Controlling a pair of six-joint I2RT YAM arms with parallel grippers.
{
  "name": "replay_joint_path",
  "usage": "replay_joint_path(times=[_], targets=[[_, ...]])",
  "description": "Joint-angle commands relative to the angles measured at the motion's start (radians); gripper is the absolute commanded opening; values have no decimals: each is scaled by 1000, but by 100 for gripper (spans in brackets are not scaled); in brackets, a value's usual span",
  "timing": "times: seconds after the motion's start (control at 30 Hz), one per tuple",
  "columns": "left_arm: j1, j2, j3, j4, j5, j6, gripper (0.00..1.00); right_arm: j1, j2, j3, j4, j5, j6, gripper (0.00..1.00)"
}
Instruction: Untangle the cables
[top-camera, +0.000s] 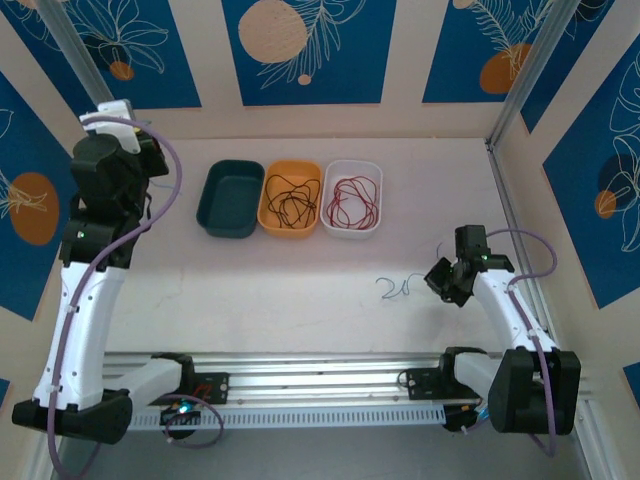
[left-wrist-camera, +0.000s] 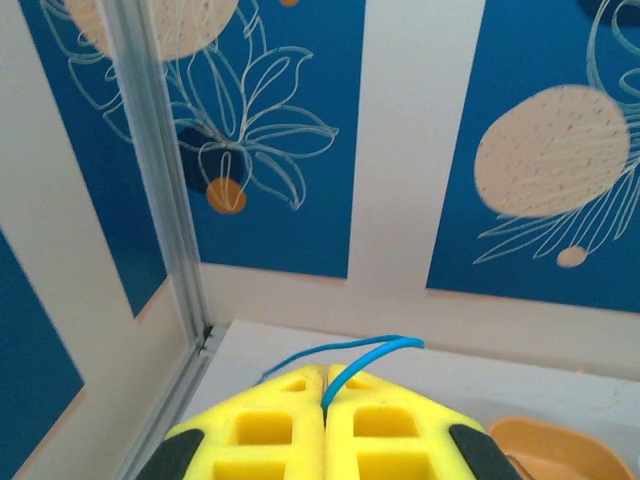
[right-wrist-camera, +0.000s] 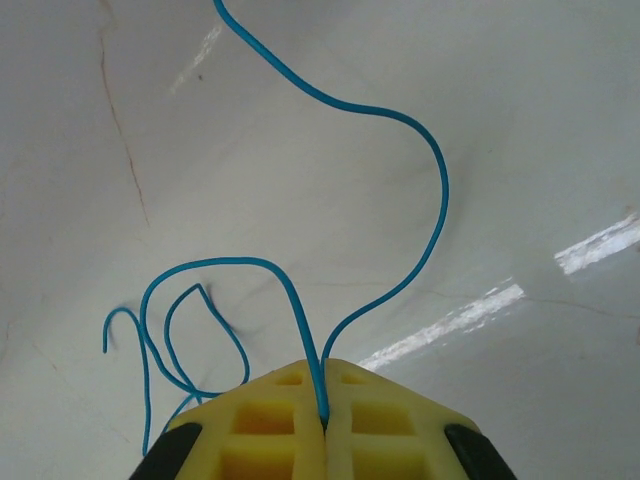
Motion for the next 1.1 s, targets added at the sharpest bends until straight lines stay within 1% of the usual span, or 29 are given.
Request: replay_joint_path(times=[0.0, 0.17, 0.3, 0.47, 0.73, 0.9, 1.07], targets=[[14, 55, 87, 14, 40, 46, 0, -1, -30, 3, 22, -53, -10, 0], [23, 173, 238, 4, 55, 89, 0, 2, -50, 26, -1, -59, -20, 0], [28, 266, 343, 17, 88, 102, 0, 7, -57, 24, 0, -60, -16, 0], [29, 365, 423, 33, 133, 98, 0, 8, -56, 27, 1, -61, -13, 0], [29, 471, 493, 51, 190, 64, 0, 14, -49, 29, 5, -64, -4, 0], [29, 507, 477, 61, 187, 64, 0, 21, -43, 20, 15, -66, 2, 0], [30, 515, 418, 68, 175, 66, 0, 25, -31, 19, 22, -65, 2, 0]])
